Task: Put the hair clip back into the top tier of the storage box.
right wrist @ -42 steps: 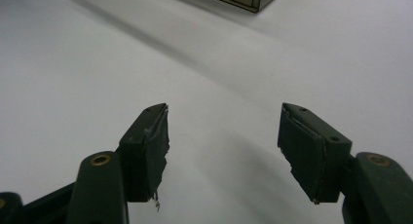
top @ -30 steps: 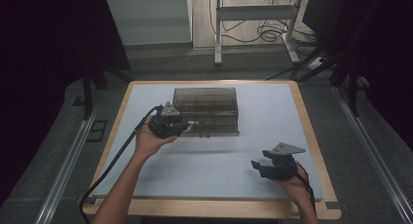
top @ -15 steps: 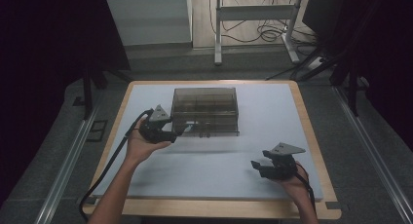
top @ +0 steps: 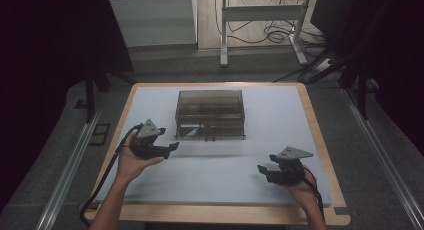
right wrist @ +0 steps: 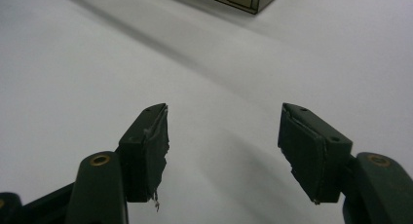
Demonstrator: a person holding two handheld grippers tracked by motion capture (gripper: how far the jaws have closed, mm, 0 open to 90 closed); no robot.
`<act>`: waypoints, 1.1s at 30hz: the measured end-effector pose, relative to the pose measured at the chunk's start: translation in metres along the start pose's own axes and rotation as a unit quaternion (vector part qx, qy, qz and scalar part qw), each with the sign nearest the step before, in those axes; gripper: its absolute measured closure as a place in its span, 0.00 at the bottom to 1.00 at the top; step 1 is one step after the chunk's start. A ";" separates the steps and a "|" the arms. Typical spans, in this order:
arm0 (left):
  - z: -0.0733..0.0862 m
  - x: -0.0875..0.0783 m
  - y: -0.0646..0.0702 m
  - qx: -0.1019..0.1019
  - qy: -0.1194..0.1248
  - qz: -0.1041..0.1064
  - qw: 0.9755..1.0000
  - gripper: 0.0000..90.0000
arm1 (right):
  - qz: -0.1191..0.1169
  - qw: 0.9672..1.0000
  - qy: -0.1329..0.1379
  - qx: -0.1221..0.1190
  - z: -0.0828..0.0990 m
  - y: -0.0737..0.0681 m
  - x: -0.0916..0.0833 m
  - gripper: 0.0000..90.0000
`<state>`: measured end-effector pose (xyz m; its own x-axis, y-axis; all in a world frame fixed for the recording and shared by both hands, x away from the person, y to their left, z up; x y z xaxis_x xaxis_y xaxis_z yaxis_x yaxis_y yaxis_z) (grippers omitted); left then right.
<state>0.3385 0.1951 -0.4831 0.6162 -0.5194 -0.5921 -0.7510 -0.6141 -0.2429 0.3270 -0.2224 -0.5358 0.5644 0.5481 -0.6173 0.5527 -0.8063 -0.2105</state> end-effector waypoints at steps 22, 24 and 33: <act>0.052 -0.008 0.021 -0.001 -0.018 -0.006 1.000 0.30 | 0.001 1.000 0.000 -0.003 -0.001 -0.004 0.001 0.39; 0.055 -0.008 0.023 -0.005 -0.013 -0.004 1.000 0.30 | 0.000 1.000 0.002 -0.004 -0.002 -0.005 0.000 0.39; 0.063 -0.005 0.025 -0.007 -0.025 -0.005 1.000 0.30 | 0.000 1.000 0.010 -0.004 -0.005 -0.006 -0.004 0.39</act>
<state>0.3016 0.2199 -0.5351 0.6105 -0.4836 -0.6272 -0.7416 -0.6271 -0.2383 0.3250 -0.2186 -0.5282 0.5771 0.5522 -0.6017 0.5577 -0.8047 -0.2036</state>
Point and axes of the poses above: each handheld gripper's, and its own axes: x roughly forward along the jaws, z roughly out of its underside, y roughly to its right, the point moved 3 cm from there along x, roughly forward along the jaws, and after that the axes turned 14 degrees about x, right-handed, at the moved point
